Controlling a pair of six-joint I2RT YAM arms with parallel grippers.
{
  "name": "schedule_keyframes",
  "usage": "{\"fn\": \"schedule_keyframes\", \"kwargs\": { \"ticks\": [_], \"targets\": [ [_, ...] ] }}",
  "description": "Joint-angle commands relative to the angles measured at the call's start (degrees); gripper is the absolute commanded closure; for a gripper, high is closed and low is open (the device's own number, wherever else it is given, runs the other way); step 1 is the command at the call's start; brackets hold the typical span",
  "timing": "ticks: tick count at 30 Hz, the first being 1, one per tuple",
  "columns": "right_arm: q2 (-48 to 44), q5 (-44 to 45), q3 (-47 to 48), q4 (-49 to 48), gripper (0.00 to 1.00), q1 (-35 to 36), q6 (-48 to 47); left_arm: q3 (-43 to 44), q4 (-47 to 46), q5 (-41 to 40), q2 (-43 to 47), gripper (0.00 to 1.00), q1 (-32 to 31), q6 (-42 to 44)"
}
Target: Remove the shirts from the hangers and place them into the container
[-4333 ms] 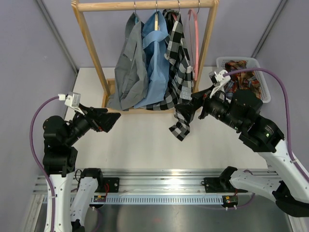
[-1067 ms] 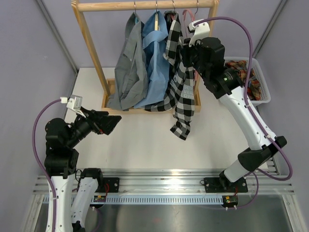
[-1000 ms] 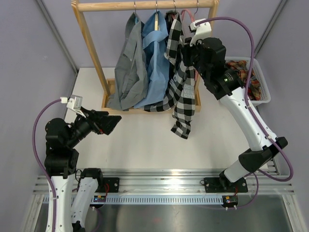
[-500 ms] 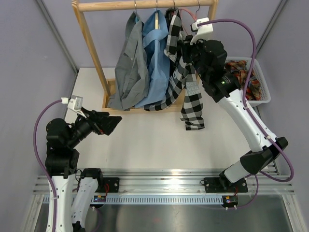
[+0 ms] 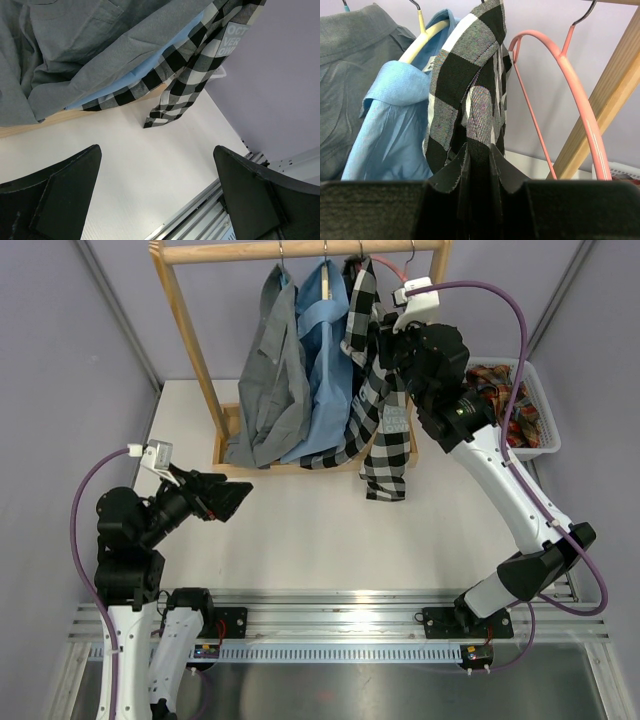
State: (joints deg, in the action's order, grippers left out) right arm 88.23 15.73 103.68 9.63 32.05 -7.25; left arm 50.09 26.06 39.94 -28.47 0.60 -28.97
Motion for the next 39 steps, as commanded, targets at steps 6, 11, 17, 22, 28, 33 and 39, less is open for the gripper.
{"fn": "schedule_keyframes", "kwargs": {
  "ticks": [6,11,17,22,28,33,39],
  "targets": [
    [-6.9,0.4,1.1,-20.7,1.0,0.0,-2.6,0.2,-1.3,1.8,0.7,0.01,-0.2,-0.3],
    [-9.4,-0.2,0.6,-22.5,1.0,0.0,-3.2,0.4,-1.1,2.0,0.7,0.01,-0.2,-0.4],
    [-11.8,1.4,-0.1,-18.8,1.0,0.0,-2.4,0.5,-1.2,1.8,0.7,0.01,-0.2,-0.6],
    [-16.4,4.4,-4.8,-9.9,1.0,0.1,0.7,1.0,-0.8,1.5,0.9,0.01,-0.2,-0.3],
    [-24.6,6.2,-11.7,3.2,1.0,0.2,6.4,1.4,-0.8,1.5,0.7,0.01,-0.2,0.0],
    [-30.0,1.1,-15.6,11.2,1.0,0.2,11.3,1.3,-1.6,2.0,0.4,0.01,-0.2,-0.6],
    [-34.8,-10.0,-16.2,23.9,1.0,0.2,14.9,1.4,-1.7,1.7,0.8,0.01,-0.2,-0.8]
  ]
}}
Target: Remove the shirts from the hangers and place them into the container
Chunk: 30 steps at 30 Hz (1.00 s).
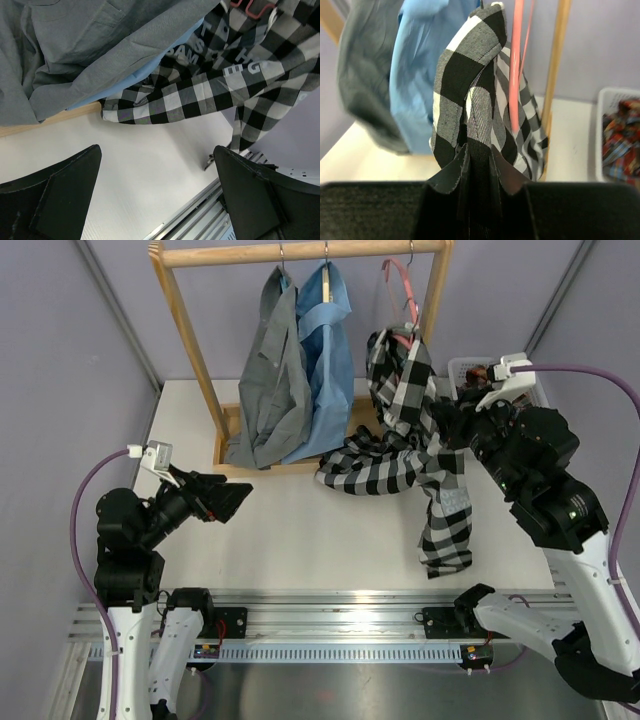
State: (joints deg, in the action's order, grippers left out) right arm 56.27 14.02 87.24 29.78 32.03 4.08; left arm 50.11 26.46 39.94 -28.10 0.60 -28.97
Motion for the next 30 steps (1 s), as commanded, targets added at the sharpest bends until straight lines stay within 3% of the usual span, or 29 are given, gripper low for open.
{"fn": "schedule_keyframes", "kwargs": {
  "ticks": [1,6,10,16,19,22,28,30],
  "targets": [
    [-3.6,-9.5,-0.1,7.0,1.0,0.2,4.5,1.5,-2.4,1.6,0.4,0.01,-0.2,-0.9],
    [-11.2,-16.4,-4.8,14.9,1.0,0.2,7.3,1.9,-5.1,2.9,-0.3,0.01,-0.2,-2.9],
    [-16.0,-17.1,-7.7,20.4,1.0,0.3,9.8,2.7,-10.9,4.0,-1.7,0.01,-0.2,-5.9],
    [-19.4,-25.6,-10.9,22.7,1.0,0.2,12.0,3.0,-22.3,4.2,-3.6,0.01,-1.9,-15.3],
    [-20.1,-29.6,-12.7,22.3,1.0,0.2,11.9,4.6,-22.6,0.6,-4.4,0.01,-5.1,-15.9],
    [-20.7,-32.1,-13.2,20.3,1.0,0.2,12.2,4.7,-23.4,-5.3,-6.4,0.01,-11.7,-15.2],
    [-19.1,-34.1,-13.9,17.7,1.0,0.2,12.4,6.9,-24.7,-24.7,-14.1,0.01,-38.0,-7.4],
    [-18.8,-33.6,-13.9,16.4,1.0,0.2,12.4,8.4,-26.2,-29.9,-17.5,0.01,-41.9,-6.4]
  ]
}}
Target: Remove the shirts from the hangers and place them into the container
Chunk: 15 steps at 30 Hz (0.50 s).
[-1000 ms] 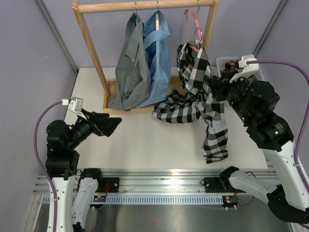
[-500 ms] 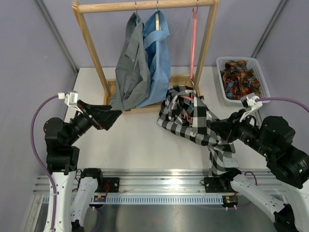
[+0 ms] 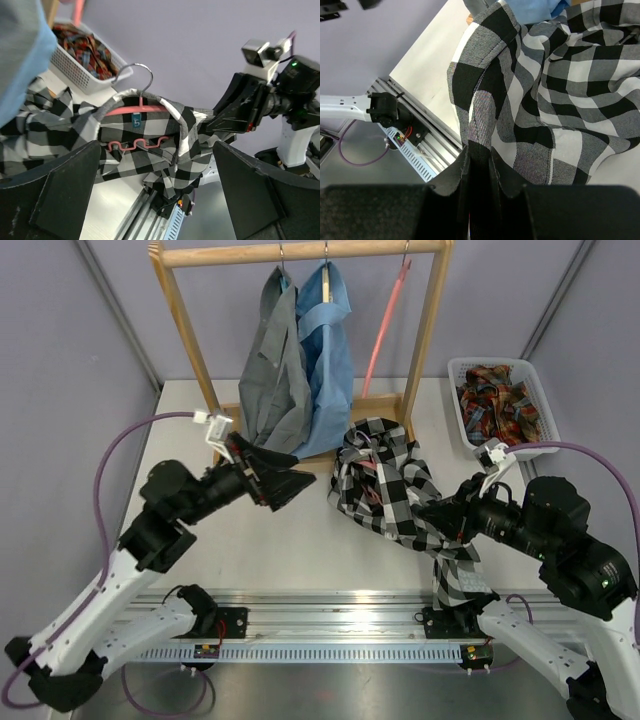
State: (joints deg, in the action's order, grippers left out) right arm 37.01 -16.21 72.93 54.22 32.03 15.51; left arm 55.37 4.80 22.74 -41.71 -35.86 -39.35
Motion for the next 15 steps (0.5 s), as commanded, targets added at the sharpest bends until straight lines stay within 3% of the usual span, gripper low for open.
{"fn": "schedule_keyframes", "kwargs": {
  "ticks": [1,9,15],
  "targets": [
    [0.4,-3.7,0.5,-8.6,1.0,0.2,1.0,3.5,-4.6,-13.8,-4.9,0.01,-8.0,4.5],
    [0.6,-4.7,-0.4,-11.5,1.0,0.2,1.7,4.7,-12.1,-29.1,-12.8,0.03,-17.5,7.6],
    [0.2,-4.9,-2.1,-12.7,1.0,0.1,2.2,4.4,-18.5,-35.4,-16.5,0.08,-22.8,9.4]
  ]
}}
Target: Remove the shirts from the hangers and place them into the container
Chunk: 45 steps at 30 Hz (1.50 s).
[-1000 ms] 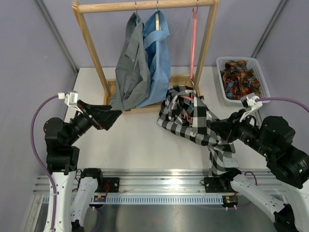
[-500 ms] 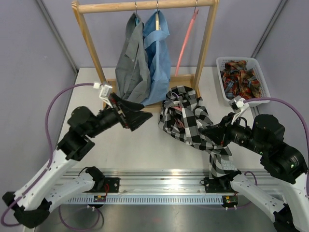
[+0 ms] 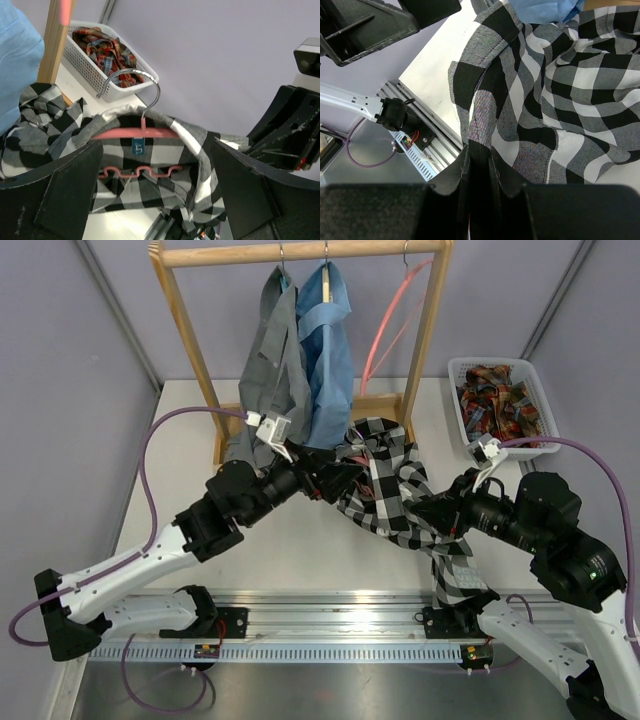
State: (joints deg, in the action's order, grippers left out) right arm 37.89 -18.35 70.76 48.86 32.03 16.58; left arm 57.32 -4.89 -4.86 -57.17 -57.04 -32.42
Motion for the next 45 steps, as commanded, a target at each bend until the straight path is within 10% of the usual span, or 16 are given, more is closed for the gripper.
{"fn": "schedule_keyframes", "kwargs": {
  "ticks": [1,29,45],
  "targets": [
    [-0.8,-2.7,0.1,-7.4,1.0,0.2,1.3,2.7,-9.4,-8.5,-1.8,0.09,-2.8,3.2],
    [-1.4,-3.8,-1.5,-9.9,1.0,0.2,2.6,4.9,-20.7,-12.2,-11.0,0.2,-6.4,3.2],
    [-2.6,-3.3,-2.7,-8.8,1.0,0.2,2.2,5.7,-19.9,-12.5,-10.2,0.88,-6.4,4.3]
  ]
}}
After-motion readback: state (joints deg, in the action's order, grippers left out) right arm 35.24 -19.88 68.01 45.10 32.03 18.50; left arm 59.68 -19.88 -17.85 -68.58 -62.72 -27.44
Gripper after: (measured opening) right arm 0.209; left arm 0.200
